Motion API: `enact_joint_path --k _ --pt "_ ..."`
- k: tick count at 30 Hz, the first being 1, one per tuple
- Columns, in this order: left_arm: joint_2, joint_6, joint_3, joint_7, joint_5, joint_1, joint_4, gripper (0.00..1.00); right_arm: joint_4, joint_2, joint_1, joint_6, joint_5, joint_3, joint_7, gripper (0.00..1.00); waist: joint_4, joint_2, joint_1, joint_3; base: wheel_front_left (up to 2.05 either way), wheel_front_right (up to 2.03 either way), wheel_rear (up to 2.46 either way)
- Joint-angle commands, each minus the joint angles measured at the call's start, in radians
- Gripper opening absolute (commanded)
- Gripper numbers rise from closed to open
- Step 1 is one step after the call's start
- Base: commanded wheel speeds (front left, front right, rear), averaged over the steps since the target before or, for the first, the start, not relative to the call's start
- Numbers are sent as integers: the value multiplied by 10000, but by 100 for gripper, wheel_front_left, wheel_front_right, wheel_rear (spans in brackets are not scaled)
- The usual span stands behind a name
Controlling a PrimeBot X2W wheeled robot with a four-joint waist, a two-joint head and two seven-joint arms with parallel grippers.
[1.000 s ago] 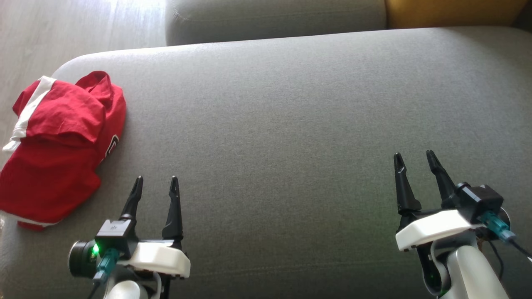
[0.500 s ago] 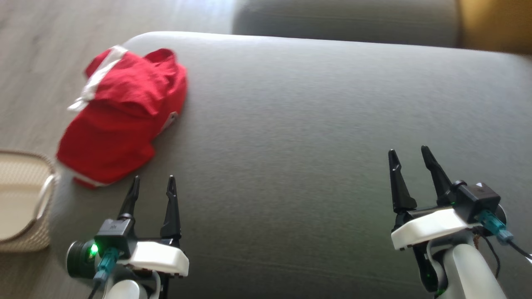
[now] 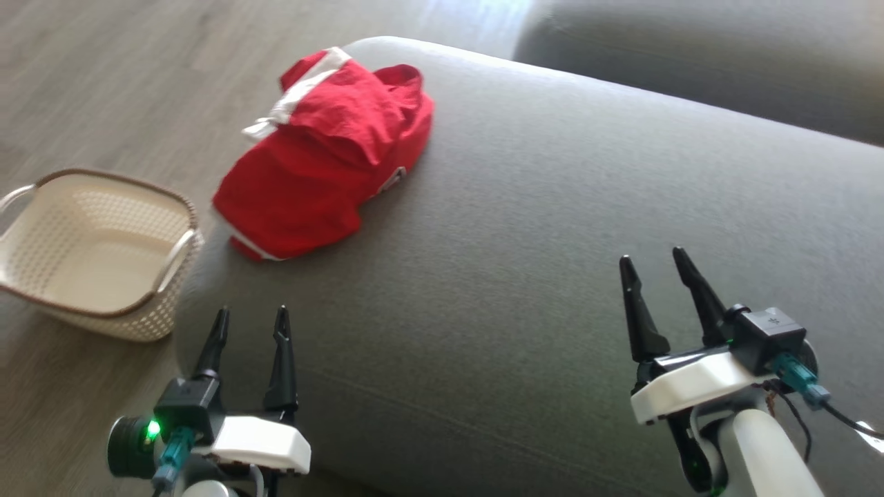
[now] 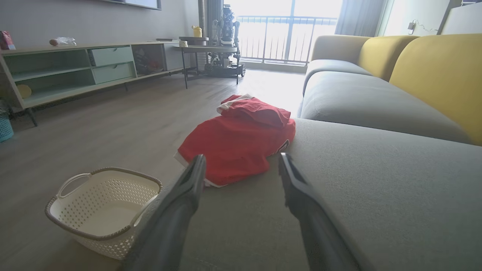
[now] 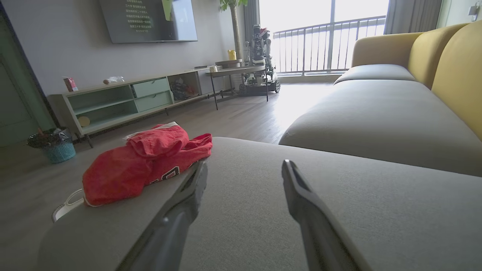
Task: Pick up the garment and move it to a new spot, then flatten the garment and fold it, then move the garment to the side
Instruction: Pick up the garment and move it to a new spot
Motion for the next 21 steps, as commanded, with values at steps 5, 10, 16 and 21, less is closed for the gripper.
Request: enact_joint_path --k 5,10,16,21 --pt "-19 -54 456 -122 129 -213 -389 100 -248 -83 -83 -2 70 385 -95 100 403 -1 0 -100 0 0 0" --pt "-19 -77 495 -122 108 -170 -379 100 -211 -83 -126 -2 62 417 -95 100 442 -1 0 -83 0 0 0" --pt "-19 -99 701 -122 12 -220 -384 100 -188 -83 -188 -2 49 473 -95 100 248 -1 0 22 0 0 0" --pt "7 -253 1019 -122 -148 -398 -639 100 -262 -83 -416 -2 -69 610 -95 100 -138 -1 0 421 0 0 0"
